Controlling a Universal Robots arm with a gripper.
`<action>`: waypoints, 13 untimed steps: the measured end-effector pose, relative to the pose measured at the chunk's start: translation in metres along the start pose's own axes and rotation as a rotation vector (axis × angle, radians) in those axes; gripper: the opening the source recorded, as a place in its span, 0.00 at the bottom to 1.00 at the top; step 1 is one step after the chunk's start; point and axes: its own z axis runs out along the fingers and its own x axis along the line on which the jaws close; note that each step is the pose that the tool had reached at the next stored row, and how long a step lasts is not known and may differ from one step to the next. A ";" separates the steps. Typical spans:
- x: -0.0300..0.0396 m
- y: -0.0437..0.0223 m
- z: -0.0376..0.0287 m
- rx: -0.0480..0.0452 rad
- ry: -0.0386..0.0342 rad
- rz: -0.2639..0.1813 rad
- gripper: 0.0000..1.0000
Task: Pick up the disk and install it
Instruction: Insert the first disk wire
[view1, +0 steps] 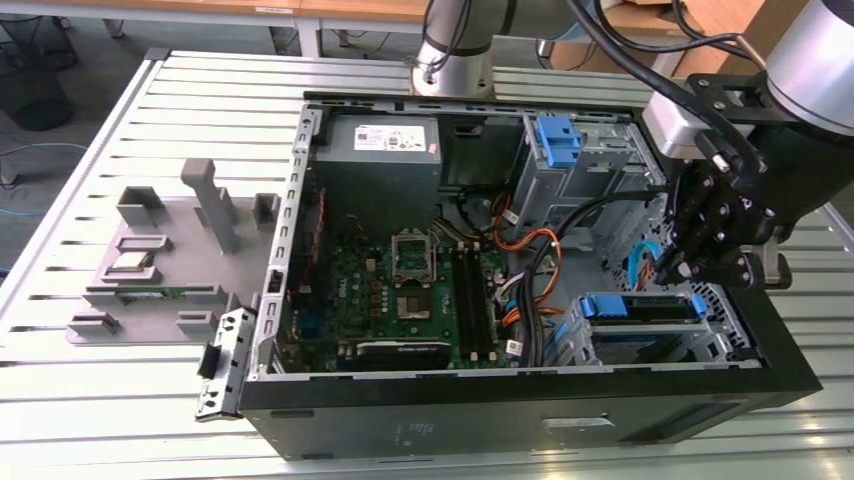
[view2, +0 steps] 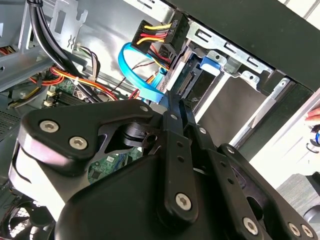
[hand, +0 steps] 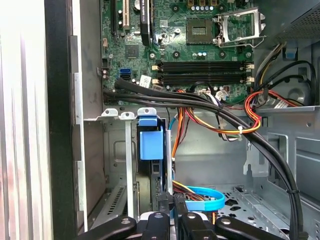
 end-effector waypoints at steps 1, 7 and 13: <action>0.0001 0.0013 0.0000 0.0000 0.0000 0.000 0.16; 0.0004 0.0025 0.0006 0.0010 0.0000 0.000 0.16; 0.0027 0.0028 0.0025 0.0013 -0.0002 -0.001 0.16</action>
